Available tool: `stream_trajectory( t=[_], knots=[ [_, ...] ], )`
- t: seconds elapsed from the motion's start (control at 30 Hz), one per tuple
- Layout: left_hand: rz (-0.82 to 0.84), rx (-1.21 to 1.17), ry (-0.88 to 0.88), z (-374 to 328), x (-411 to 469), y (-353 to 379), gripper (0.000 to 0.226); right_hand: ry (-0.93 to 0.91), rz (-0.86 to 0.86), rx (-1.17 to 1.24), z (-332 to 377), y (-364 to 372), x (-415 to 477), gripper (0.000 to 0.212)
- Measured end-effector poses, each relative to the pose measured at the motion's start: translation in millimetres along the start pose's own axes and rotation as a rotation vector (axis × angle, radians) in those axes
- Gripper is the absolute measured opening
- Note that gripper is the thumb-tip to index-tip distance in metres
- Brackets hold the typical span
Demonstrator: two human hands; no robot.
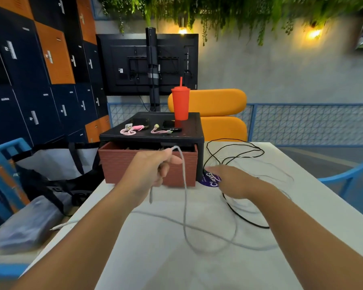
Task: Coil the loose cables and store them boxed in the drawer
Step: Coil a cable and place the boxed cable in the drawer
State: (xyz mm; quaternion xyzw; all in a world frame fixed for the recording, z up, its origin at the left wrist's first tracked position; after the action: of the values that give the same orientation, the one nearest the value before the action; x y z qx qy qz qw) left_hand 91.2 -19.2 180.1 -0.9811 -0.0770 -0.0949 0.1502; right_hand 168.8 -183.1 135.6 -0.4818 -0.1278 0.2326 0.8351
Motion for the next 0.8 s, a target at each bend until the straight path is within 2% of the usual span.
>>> stream_trajectory(
  t=[0.13, 0.2, 0.27, 0.37, 0.47, 0.53, 0.57, 0.63, 0.7, 0.8],
  knots=[
    [0.07, -0.09, 0.048, -5, 2, 19, 0.037, -0.141, -0.153, 0.642, 37, -1, 8, 0.051],
    [0.046, -0.169, 0.061, -7, 5, 24, 0.038, -0.205, -0.185, 0.812, 49, -1, 13, 0.031],
    [0.006, -0.311, 0.058, -8, 10, 23, 0.035, -0.204, -0.198, 0.984, 53, 4, 16, 0.024],
    [-0.042, -0.59, 0.045, -4, 20, 15, 0.029, -0.081, -0.119, 1.261, 46, 25, 20, 0.016],
    [-0.101, -0.739, 0.047, 4, 35, -1, 0.028, -0.046, -0.016, 1.364, 37, 36, 26, 0.015],
    [-0.142, -0.78, 0.05, 10, 45, -9, 0.028, -0.036, -0.091, 1.301, 23, 25, 31, 0.02],
    [-0.154, -0.792, 0.053, 12, 50, -11, 0.028, -0.051, -0.174, 1.143, 15, 14, 34, 0.022],
    [-0.162, -0.794, 0.057, 18, 59, -9, 0.027, -0.12, -0.326, 0.614, 10, -11, 39, 0.021],
    [-0.175, -0.785, 0.053, 23, 66, -3, 0.032, -0.158, -0.277, 0.269, 16, -12, 46, 0.017],
    [-0.207, -0.722, 0.077, 24, 77, 6, 0.039, -0.182, -0.071, 0.086, 31, 10, 57, 0.018]
  ],
)
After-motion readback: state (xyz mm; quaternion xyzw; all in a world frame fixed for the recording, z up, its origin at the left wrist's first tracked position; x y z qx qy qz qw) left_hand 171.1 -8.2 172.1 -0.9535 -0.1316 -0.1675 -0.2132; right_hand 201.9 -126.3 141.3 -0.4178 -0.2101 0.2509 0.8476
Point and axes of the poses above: each hand's wrist, its own x-axis towards the middle knuckle, its own y-axis out of the palm, z = x × y, the point moved 8 cm from there along x, towards the middle knuckle, and after that the axes turned 13 degrees about x, right-handed, at the moved point
